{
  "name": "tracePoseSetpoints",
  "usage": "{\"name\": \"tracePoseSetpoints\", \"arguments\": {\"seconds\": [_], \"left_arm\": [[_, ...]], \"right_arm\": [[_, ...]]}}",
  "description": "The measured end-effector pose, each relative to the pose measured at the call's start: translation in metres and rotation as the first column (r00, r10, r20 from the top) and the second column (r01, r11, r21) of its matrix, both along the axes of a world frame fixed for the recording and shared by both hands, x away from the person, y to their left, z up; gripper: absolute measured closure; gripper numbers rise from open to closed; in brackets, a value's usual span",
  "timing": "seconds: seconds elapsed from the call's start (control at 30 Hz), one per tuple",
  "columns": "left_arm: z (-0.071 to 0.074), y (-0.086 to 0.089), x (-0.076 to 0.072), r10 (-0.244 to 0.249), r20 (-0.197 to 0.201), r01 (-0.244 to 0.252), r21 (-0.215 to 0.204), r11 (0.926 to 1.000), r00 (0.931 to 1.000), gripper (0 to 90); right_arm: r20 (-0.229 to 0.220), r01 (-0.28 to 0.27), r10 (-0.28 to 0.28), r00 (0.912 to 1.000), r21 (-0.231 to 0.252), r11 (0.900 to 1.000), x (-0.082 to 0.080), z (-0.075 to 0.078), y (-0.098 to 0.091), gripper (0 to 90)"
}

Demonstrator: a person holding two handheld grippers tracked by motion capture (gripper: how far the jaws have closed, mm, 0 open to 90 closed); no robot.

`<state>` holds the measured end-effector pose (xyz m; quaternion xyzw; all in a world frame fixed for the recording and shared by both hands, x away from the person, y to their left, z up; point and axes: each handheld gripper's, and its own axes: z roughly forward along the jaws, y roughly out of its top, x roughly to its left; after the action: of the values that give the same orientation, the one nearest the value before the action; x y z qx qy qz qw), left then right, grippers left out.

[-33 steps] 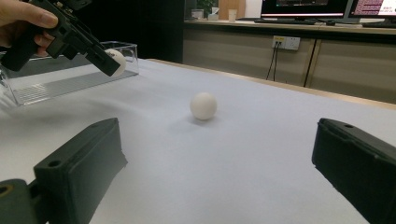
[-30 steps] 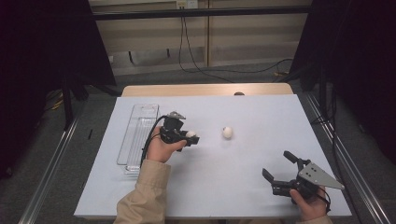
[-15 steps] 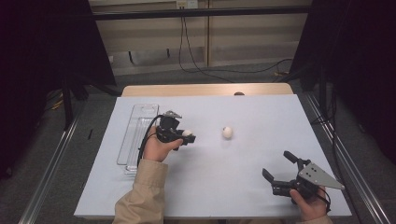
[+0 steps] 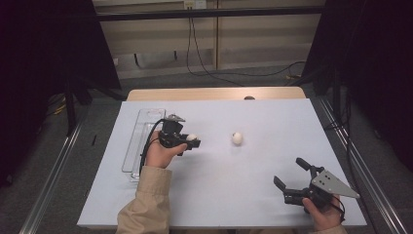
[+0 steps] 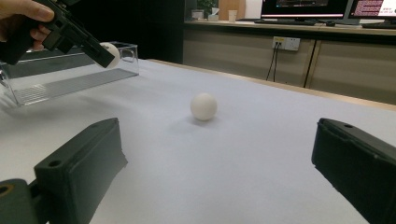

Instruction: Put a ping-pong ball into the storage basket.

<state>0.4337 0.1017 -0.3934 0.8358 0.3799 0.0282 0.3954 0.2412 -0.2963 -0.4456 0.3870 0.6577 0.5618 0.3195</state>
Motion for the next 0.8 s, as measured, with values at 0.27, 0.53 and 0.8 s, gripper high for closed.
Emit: {"name": "tracePoseSetpoints", "arguments": {"seconds": [0.27, 0.53, 0.8], "left_arm": [[0.001, 0.005, 0.001, 0.011, 0.003, -0.011, 0.005, 0.9999, 0.9999, 51.0], [0.003, 0.010, 0.002, 0.026, 0.008, -0.026, -0.004, 0.9997, 0.9996, 51.1], [0.004, 0.014, 0.002, 0.036, 0.013, -0.036, 0.002, 0.9993, 0.9993, 51.0]], "right_arm": [[0.000, -0.002, 0.002, 1.0000, -0.002, 1.0000, 0.000, 0.000, 0.000, 1.6], [-0.002, -0.001, 0.001, 1.0000, 0.001, 1.0000, 0.000, 0.000, 0.000, 1.6], [-0.005, -0.002, 0.002, 1.0000, 0.001, 1.0000, 0.000, 0.000, 0.000, 1.6]]}}
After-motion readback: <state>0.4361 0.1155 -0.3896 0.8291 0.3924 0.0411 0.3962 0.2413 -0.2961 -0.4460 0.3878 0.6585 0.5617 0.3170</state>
